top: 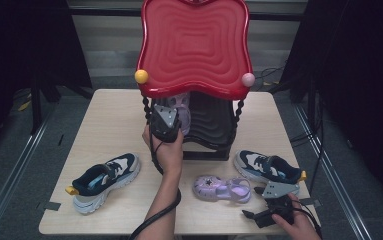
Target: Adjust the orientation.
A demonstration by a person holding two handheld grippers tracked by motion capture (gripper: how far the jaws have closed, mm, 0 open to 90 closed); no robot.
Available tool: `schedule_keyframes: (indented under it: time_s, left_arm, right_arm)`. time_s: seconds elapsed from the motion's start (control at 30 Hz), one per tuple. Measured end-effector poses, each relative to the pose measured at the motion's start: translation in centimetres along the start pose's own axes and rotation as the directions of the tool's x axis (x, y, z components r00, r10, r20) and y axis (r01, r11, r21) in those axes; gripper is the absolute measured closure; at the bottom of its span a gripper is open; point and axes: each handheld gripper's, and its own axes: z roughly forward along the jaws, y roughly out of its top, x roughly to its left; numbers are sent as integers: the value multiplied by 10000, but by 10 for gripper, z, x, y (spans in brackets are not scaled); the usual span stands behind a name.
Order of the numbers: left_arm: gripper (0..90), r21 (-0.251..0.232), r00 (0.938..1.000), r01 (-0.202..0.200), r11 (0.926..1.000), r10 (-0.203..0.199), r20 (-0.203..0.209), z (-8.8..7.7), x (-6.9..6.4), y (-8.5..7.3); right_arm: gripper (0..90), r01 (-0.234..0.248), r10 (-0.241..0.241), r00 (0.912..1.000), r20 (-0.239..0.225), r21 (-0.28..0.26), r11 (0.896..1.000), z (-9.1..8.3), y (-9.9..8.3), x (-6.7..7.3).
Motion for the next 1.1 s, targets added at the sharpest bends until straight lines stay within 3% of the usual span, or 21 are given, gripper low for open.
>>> schedule_keyframes:
  time_s: [0.57,0.87,1.1]
  left_arm:
    - [656,145,9987,-2,9999,-6,518,-10,2,7]
    - [609,323,9970,-179,9993,154,757,-17,4,10]
    - [567,451,9923,-471,9979,415,1171,-24,4,15]
  right_arm:
    - [94,11,-11,10000,-6,-9,10000,0,0,0]
    - [94,16,-16,10000,3,-5,10000,0,0,0]
    - [94,10,-10,10000,1,-7,10000,0,0,0]
